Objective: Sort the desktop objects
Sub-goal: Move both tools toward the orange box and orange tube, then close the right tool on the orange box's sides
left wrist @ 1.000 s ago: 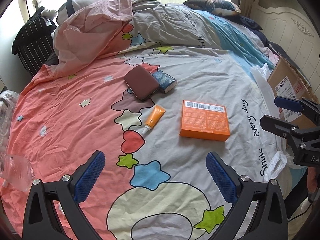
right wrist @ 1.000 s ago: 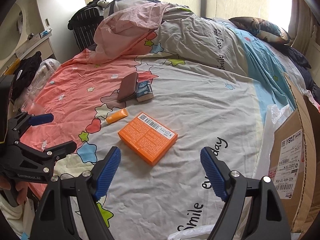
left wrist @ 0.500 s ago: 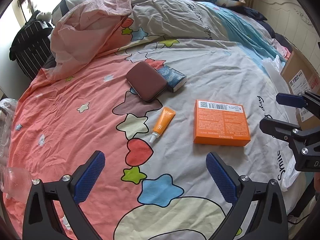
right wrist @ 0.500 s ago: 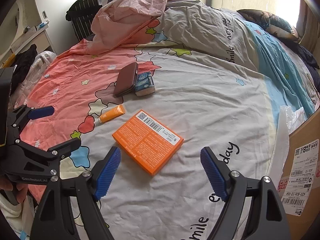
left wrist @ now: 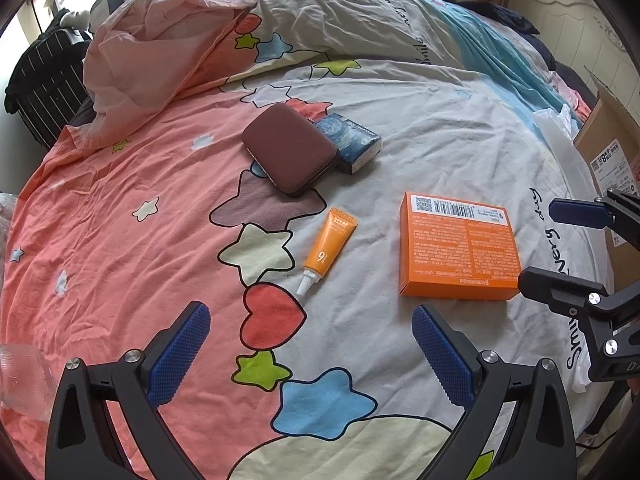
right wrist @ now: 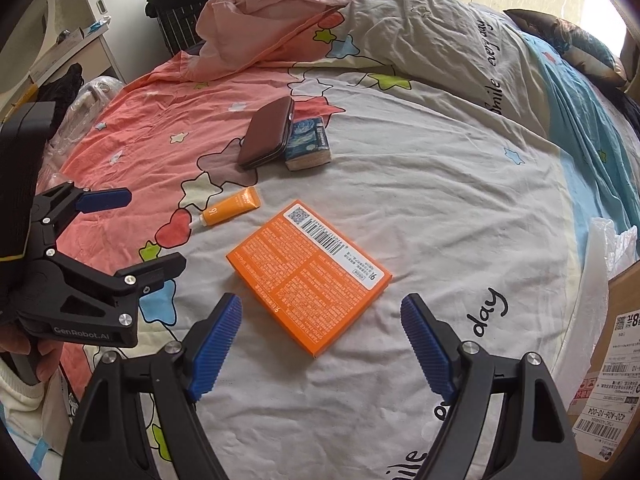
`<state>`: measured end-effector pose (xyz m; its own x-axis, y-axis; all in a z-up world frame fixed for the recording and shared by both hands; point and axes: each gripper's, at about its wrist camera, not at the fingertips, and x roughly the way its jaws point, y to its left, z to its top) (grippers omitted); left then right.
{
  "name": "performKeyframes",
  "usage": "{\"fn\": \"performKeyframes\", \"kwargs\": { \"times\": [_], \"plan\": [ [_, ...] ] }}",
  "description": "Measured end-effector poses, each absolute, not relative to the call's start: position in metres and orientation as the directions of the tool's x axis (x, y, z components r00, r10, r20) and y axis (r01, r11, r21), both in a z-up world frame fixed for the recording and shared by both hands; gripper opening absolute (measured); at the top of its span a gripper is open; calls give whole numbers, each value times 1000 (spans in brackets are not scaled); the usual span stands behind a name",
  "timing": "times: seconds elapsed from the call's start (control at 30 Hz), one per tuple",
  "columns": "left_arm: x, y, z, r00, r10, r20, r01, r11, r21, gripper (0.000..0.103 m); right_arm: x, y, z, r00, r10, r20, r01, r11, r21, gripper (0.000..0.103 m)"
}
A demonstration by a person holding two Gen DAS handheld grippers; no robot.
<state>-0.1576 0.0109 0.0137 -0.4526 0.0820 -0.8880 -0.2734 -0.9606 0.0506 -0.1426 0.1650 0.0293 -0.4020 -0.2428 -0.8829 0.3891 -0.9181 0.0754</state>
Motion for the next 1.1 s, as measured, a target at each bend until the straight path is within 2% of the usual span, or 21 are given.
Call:
{"fn": "performKeyframes", "kwargs": {
  "times": [0.2,0.27,0.47,0.7,1.1],
  "plan": [
    [-161,10,7,-431,92,-898,-286,-957,39,103,-149,159,17,-362,-236,-902,416,-907,70,79],
    [-163,10,4,-424,93,-901,-286,-958,35,103,-152,158,14,-355,-232,-906,424,-903,65,83],
    [-167,10,0,-417,91,-904,-290,-956,37,103,-160,159,10,-351,-230,-908,416,-907,69,84],
    [-171,12,-4,-408,95,-908,-302,-953,36,103,-163,151,5,-353,-192,-916,468,-884,5,85],
    [-175,11,-12,-401,95,-911,-307,-951,37,103,-166,151,-5,-329,-212,-920,538,-843,2,85]
  ]
}}
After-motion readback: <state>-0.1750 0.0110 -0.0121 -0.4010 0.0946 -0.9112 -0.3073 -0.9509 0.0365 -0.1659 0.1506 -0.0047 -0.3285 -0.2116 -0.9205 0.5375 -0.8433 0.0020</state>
